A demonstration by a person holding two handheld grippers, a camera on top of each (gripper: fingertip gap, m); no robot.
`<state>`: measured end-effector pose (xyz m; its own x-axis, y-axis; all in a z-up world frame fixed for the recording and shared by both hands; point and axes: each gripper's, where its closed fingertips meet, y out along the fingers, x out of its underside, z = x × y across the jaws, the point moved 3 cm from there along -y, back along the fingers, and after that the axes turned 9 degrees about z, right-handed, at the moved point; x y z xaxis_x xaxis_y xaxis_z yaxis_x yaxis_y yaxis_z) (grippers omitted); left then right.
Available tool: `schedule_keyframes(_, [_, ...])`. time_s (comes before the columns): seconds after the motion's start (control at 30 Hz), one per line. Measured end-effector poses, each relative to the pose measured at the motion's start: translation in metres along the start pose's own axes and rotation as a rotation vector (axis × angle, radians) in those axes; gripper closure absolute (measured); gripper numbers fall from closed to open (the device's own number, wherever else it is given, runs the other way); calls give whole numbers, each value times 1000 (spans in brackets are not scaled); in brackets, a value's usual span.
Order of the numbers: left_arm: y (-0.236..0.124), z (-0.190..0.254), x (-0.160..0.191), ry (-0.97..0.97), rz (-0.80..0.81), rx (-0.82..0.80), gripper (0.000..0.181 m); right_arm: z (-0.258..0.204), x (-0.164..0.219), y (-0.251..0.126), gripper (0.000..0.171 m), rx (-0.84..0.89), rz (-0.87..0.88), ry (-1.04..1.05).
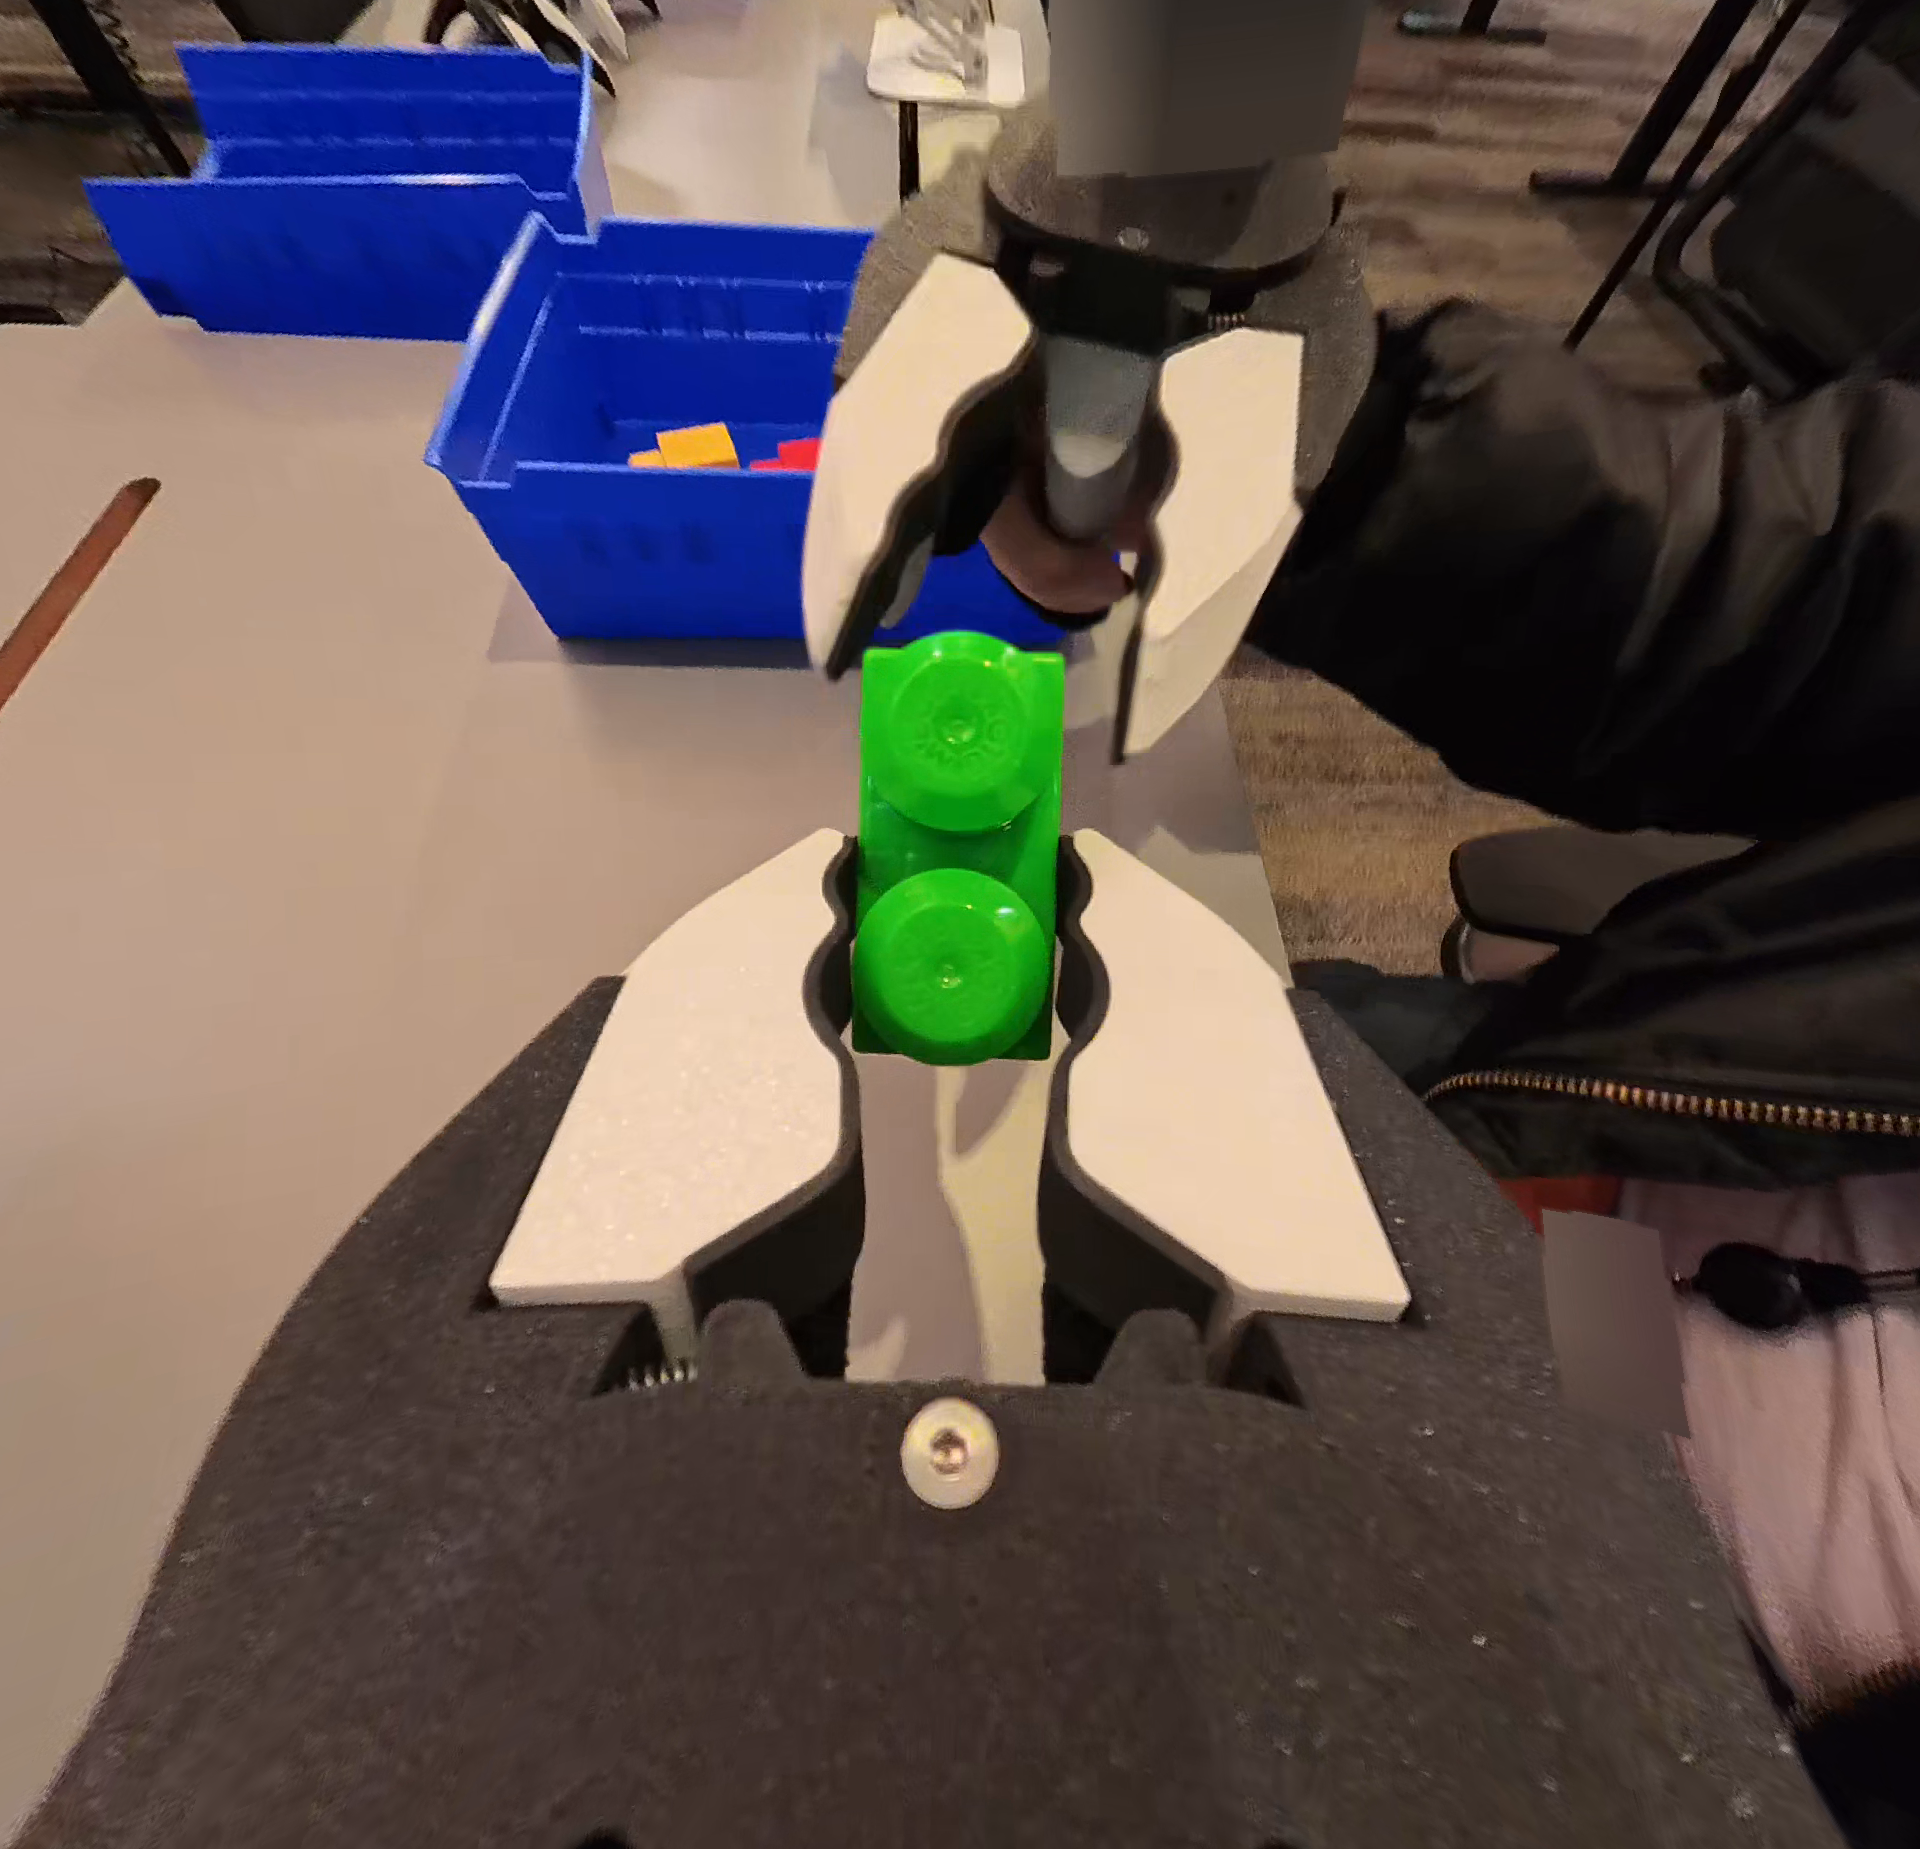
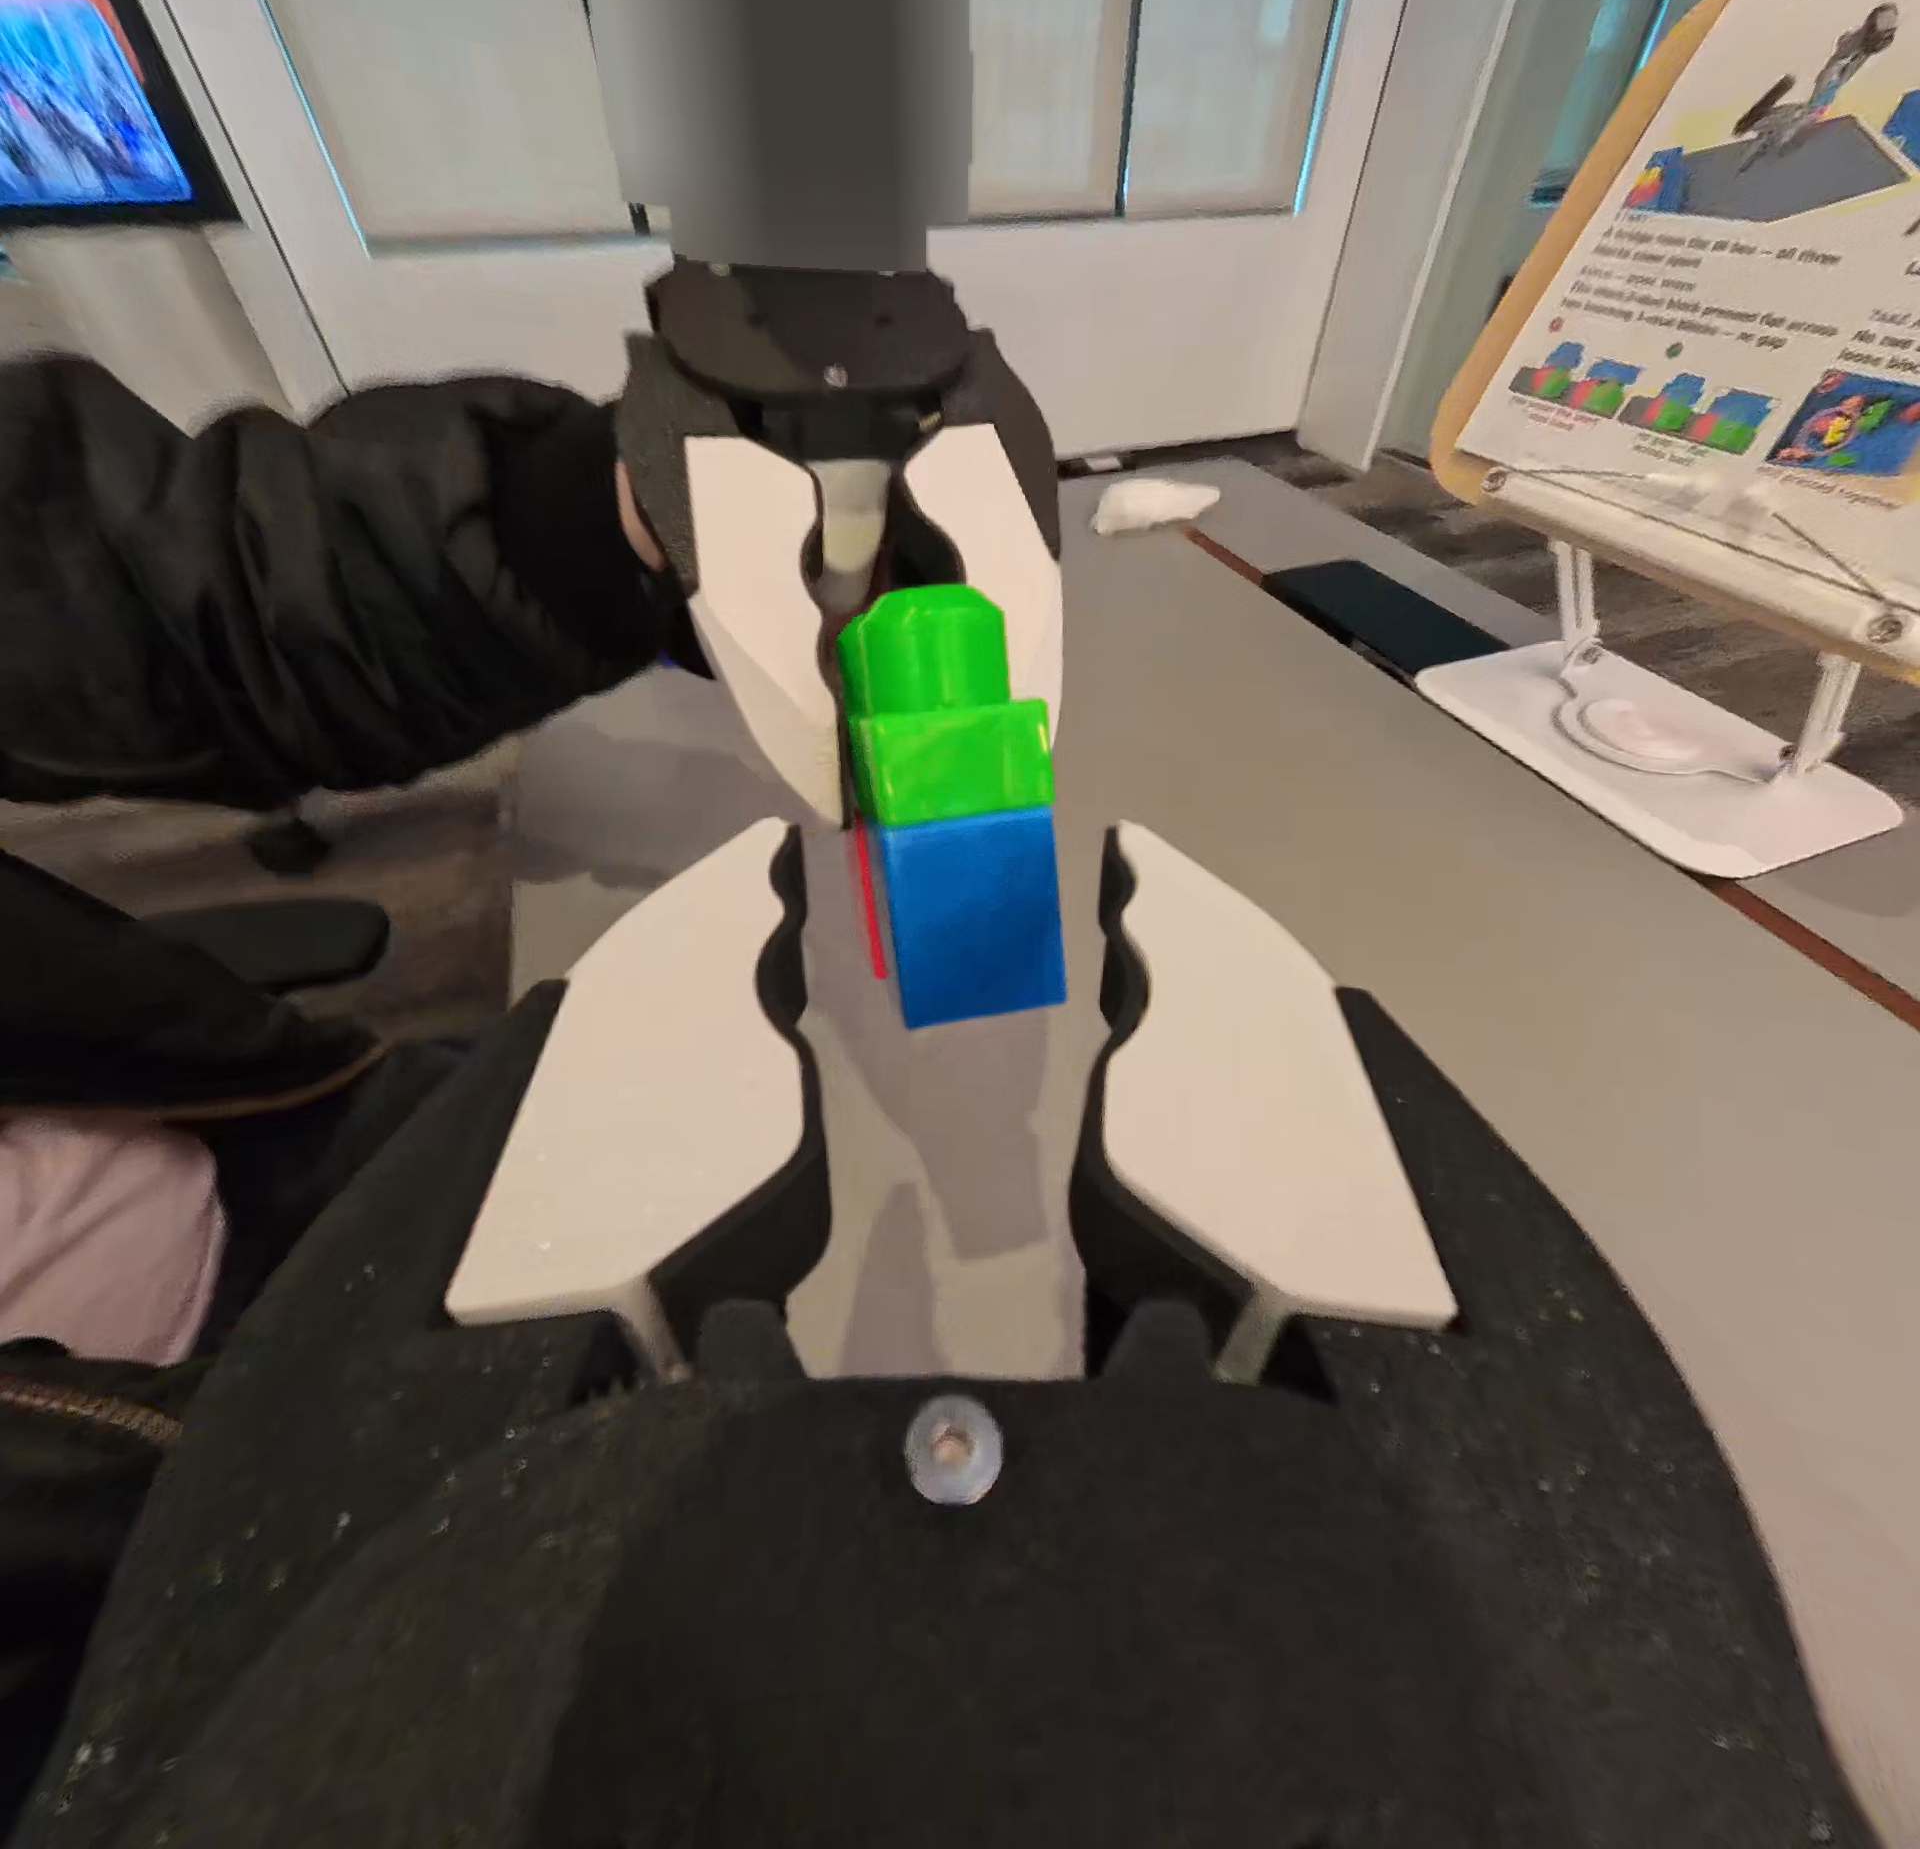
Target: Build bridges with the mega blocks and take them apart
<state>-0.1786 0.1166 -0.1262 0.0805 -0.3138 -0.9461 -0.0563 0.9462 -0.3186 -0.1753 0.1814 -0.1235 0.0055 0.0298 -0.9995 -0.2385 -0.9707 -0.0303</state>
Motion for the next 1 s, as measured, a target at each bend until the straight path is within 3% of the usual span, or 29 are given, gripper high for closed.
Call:
schedule_keyframes(0.17, [-4, 0, -7, -51, 84, 31, 145, 4, 14, -3, 113, -33, -27, 94])
schedule_keyframes(0.27, [-1, 4, -7, -51, 88, 49, 145, -2, 16, 4, 134, -101, -42, 114])
schedule_keyframes(0.83, [7, 2, -22, -137, 319, 54, 145, 0, 10, -7, 135, -67, -23, 148])
schedule_keyframes(1.0, [5, 5, -34, -138, 404, 54, 146, -4, 3, -9, 135, -48, 58, 185])
